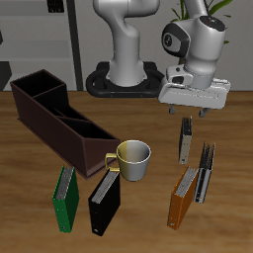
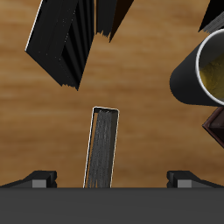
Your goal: Place the yellow book into the right desk caddy's back compartment
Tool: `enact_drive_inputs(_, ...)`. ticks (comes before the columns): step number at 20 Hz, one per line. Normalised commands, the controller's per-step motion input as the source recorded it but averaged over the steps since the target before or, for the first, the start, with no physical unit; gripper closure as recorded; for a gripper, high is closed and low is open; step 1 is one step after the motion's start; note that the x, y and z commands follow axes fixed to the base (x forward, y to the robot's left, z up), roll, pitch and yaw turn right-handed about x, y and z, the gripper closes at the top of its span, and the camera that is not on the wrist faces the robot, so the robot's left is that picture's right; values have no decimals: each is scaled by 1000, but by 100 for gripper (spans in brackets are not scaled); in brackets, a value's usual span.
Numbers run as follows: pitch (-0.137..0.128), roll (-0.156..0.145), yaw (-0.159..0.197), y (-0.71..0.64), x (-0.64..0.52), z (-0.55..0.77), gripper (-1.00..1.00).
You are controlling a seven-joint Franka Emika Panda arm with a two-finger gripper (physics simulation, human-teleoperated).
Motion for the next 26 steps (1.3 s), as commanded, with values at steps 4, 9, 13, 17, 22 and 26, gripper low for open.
enact_drive_inputs(4, 24, 3, -8, 77, 86, -318, -100)
enact_drive_inputs(9, 20, -1, -2, 29, 48, -258, -100)
enact_drive_inputs(13, 23, -9, -1, -67, 32, -223, -100)
enact_drive_inputs(17, 26, -12, -3, -90, 62, -233, -100)
enact_drive_inputs(22, 24, 26, 13, 21, 57, -290, -100)
enact_drive_inputs(26, -7, 31, 18, 98, 55, -236, 100)
